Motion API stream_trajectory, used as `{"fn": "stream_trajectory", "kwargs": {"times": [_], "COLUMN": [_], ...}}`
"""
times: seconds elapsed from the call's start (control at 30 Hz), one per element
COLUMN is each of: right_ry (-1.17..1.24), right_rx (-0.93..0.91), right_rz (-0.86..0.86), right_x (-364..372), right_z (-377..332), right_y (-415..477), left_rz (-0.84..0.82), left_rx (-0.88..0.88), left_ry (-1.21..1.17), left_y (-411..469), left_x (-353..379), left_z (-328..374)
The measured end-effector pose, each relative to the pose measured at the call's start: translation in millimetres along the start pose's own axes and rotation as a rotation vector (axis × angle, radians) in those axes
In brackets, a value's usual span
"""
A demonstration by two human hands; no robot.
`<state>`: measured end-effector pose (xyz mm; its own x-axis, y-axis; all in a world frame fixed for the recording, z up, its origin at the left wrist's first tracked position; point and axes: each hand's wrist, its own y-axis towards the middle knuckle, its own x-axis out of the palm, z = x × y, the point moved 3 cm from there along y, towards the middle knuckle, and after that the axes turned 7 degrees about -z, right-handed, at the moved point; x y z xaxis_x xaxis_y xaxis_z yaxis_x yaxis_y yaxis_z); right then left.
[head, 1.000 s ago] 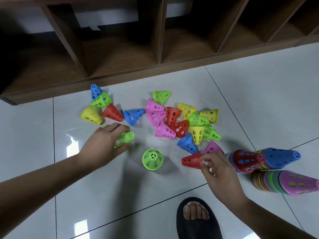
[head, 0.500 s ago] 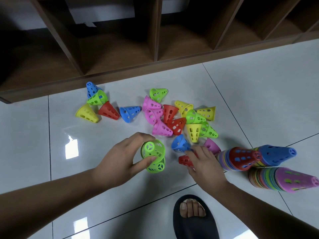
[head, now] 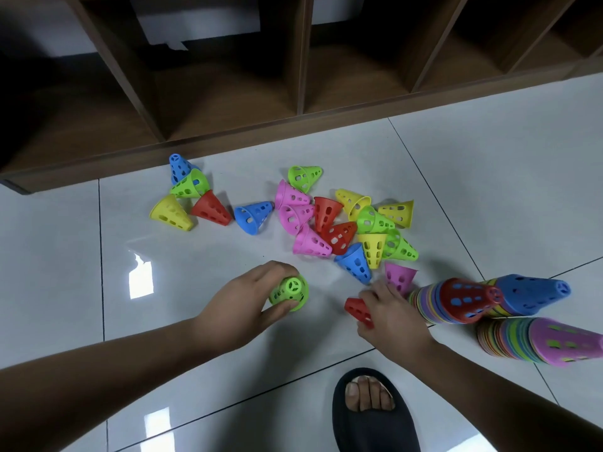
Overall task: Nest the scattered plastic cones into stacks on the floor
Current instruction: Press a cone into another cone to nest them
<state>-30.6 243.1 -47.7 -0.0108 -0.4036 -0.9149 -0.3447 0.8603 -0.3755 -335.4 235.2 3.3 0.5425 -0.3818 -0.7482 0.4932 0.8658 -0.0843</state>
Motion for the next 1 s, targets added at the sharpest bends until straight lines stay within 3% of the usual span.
{"fn": "stream_trajectory", "kwargs": {"times": [0.07, 0.27, 0.43, 0.73, 0.87, 1.0], "right_ry": [0.121, 0.836, 1.111, 0.827, 0.737, 0.706], "right_rx": [0.03, -0.002, -0.152, -0.158, -0.171, -0.184], "right_rz": [-0.016, 0.103, 0.128, -0.024, -0.105, -0.06], "right_x": [-4.9, -67.9, -108.6, -84.8, -67.4, -61.1], "right_z": [-4.6, -45.8, -89.9, -107.5, -104.3, -94.4], "right_y": [-0.6, -2.8, 4.8, 26.1, 27.8, 26.4], "left_rz": [-0.009, -0.059, -0.089, 0.095, 0.08, 0.058], "left_rx": [-0.023, 0.008, 0.032, -0.095, -0.229, -0.39], "left_ry": [-0.002, -0.033, 0.071, 0.305, 0.44, 0.528], "left_y": [0.3, 3.4, -2.1, -2.4, -3.9, -6.0], "left_x": [3.9, 3.1, -23.4, -82.0, -103.5, -117.8], "left_z": [-7.8, -15.0, -43.1, -118.5, -148.2, -166.6]}}
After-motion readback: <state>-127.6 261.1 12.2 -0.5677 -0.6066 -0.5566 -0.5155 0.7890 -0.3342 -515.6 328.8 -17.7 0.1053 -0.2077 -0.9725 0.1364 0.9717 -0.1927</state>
